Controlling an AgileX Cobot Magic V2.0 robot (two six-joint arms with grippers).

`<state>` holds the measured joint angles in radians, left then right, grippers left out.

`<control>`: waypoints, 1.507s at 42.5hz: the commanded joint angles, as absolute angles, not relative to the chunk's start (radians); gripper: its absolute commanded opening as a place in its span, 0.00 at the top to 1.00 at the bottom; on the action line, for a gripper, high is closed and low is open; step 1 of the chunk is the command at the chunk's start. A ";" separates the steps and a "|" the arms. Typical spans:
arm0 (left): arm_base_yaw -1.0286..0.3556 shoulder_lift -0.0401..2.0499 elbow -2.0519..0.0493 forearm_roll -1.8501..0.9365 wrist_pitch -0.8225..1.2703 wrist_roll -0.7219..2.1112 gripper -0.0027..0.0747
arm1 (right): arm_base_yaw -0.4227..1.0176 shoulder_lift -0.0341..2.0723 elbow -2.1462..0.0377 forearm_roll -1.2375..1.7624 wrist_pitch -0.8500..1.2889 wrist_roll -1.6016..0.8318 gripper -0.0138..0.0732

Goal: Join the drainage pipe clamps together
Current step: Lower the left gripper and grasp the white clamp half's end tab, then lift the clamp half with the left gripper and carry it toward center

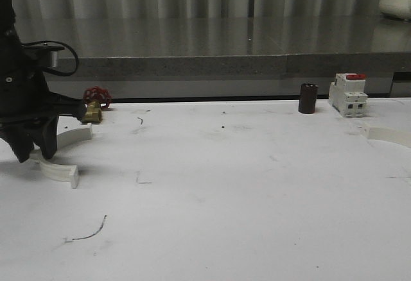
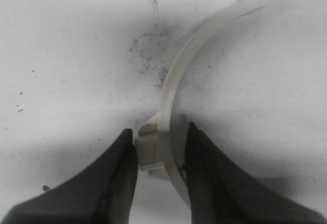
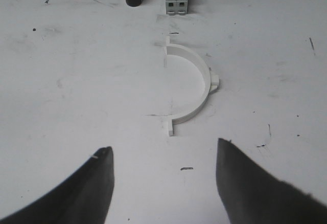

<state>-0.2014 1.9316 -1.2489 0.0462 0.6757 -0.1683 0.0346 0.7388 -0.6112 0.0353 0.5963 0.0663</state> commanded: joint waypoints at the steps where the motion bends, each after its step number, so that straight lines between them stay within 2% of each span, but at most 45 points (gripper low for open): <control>1: -0.205 1.883 -1.276 0.045 0.653 -0.182 0.78 | 0.031 0.742 -0.645 0.027 0.540 0.055 0.30; 8: -0.205 1.883 -1.276 0.053 0.647 -0.182 0.89 | 0.031 0.742 -0.645 0.027 0.540 0.055 0.30; 12: -0.205 1.883 -1.276 0.053 0.645 -0.182 0.90 | 0.031 0.742 -0.645 0.027 0.540 0.055 0.30; 24: -0.239 1.813 -1.281 0.055 0.640 -0.176 0.90 | 0.031 0.742 -0.645 0.027 0.540 0.055 0.30; 34: -0.371 1.769 -1.343 0.057 0.686 -0.176 0.90 | 0.031 0.742 -0.645 0.027 0.540 0.055 0.30; 49: -0.576 1.909 -1.521 0.057 0.760 -0.317 0.90 | 0.031 0.742 -0.645 0.027 0.540 0.055 0.30; 64: -0.633 2.044 -1.648 0.049 0.805 -0.452 0.90 | 0.031 0.742 -0.645 0.027 0.540 0.055 0.30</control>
<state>-0.6248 2.0849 -1.6011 0.0531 0.8116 -0.4127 0.0346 0.7388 -0.6112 0.0353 0.5963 0.0663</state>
